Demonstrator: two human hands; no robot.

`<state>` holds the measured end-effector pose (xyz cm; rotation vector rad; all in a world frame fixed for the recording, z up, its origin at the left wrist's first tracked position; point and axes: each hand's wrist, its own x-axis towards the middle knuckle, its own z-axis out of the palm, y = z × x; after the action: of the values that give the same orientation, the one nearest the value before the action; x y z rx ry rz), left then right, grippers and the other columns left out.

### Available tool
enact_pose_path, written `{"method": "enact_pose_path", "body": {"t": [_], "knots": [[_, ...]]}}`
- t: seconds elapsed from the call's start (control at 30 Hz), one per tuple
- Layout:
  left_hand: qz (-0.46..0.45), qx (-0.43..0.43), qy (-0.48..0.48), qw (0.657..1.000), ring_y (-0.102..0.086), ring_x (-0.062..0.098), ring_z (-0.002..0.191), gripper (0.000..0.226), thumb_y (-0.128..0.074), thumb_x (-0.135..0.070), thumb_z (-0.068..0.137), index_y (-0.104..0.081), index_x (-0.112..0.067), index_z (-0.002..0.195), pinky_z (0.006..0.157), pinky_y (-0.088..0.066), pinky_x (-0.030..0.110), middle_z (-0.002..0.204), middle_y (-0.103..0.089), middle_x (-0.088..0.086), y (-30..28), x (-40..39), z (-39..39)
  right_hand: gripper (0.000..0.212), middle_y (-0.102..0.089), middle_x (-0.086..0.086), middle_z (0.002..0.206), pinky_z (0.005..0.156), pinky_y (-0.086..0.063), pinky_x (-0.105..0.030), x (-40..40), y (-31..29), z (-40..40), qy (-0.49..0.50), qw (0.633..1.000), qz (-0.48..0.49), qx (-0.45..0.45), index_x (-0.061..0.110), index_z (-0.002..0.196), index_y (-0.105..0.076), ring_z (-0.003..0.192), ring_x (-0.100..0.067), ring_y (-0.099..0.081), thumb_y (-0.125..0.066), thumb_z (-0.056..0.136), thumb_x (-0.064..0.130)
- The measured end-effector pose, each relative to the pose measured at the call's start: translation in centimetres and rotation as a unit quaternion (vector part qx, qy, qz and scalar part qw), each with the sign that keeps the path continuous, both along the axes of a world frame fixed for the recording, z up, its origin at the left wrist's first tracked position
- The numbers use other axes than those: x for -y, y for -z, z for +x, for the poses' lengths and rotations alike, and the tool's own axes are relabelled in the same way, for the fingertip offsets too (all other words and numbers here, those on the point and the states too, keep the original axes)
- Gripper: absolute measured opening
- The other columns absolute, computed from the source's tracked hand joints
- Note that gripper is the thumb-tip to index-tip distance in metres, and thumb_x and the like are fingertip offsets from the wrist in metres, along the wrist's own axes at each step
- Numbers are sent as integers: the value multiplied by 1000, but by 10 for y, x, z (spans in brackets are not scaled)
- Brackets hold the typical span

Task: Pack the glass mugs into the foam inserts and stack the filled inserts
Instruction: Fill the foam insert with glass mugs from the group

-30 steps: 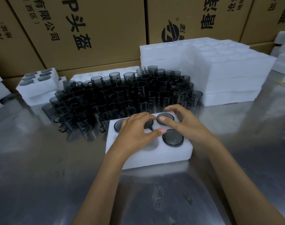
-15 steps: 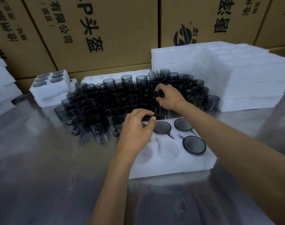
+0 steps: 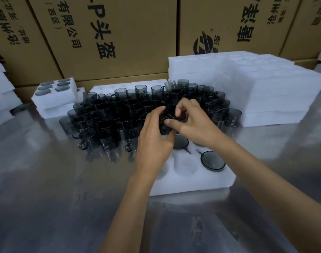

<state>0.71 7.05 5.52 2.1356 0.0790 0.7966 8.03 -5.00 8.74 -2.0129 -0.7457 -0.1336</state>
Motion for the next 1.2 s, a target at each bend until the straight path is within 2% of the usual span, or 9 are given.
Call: {"method": "enact_pose_path", "body": {"t": [0.17,0.3,0.47,0.63,0.77,0.87,0.97,1.1,1.2], "knots": [[-85,11,59,995,-61,5,108,55,-75,-16,85,-52,-28,133,89,-52,20,125,-59,-12,-7,12,-4,54,-52,-7,109,84,-48,-34,11,-7,-13,43,995,63,-69,24,111,-48,93,-16,-53,-85,74,33],[-208,-19,134,969,-70,3,93,58,-83,-6,77,-58,-33,122,80,-53,17,102,-69,-14,-17,8,-5,47,-60,-9,102,79,-53,-31,31,-14,-18,3,988,57,-146,25,120,-59,81,-7,-61,-81,80,37],[-251,-72,212,942,-73,17,93,68,-82,-2,75,-47,-24,130,79,-55,22,104,-71,5,-20,-3,-11,35,-69,-8,112,90,-51,-44,56,-9,-26,-46,982,49,-176,18,112,-60,104,-29,-65,-77,84,29],[-289,-80,218,929,-73,26,100,62,-77,-3,81,-50,-22,133,90,-57,30,122,-69,5,-20,-10,-15,34,-72,-9,102,75,-51,-32,66,-1,-28,-71,975,90,-191,10,111,-54,86,-14,-63,-76,87,19],[-210,-83,186,956,-73,17,98,43,-74,-7,86,-62,-18,126,96,-55,33,126,-66,0,-19,-8,-18,35,-70,-1,102,72,-51,-30,68,7,-28,-75,969,128,-195,14,110,-52,80,-20,-61,-76,85,8],[-174,-96,190,962,-72,8,98,41,-74,-8,86,-63,-17,124,90,-55,23,122,-68,-2,-18,-9,-24,46,-70,3,110,79,-52,-34,70,12,-29,-94,971,108,-190,21,120,-56,80,-15,-64,-78,82,6],[-151,-135,190,961,-69,3,103,49,-79,-11,81,-60,-24,125,90,-54,23,109,-75,-7,-15,-16,-32,46,-72,5,112,91,-52,-31,74,16,-32,-110,976,56,-177,26,117,-64,98,-19,-69,-83,78,10],[-111,-190,184,958,-70,4,101,60,-84,-19,75,-57,-33,126,91,-48,24,101,-77,-9,-9,-20,-42,46,-71,-2,110,71,-44,-13,77,17,-39,-127,979,3,-156,24,115,-66,104,-29,-63,-84,76,9],[-75,-215,174,958,-67,-2,102,61,-84,-34,73,-56,-42,127,94,-45,27,101,-76,-15,-7,-28,-50,47,-71,3,110,71,-41,-9,74,18,-45,-135,979,-21,-149,27,115,-67,105,-18,-63,-85,75,10]]}}
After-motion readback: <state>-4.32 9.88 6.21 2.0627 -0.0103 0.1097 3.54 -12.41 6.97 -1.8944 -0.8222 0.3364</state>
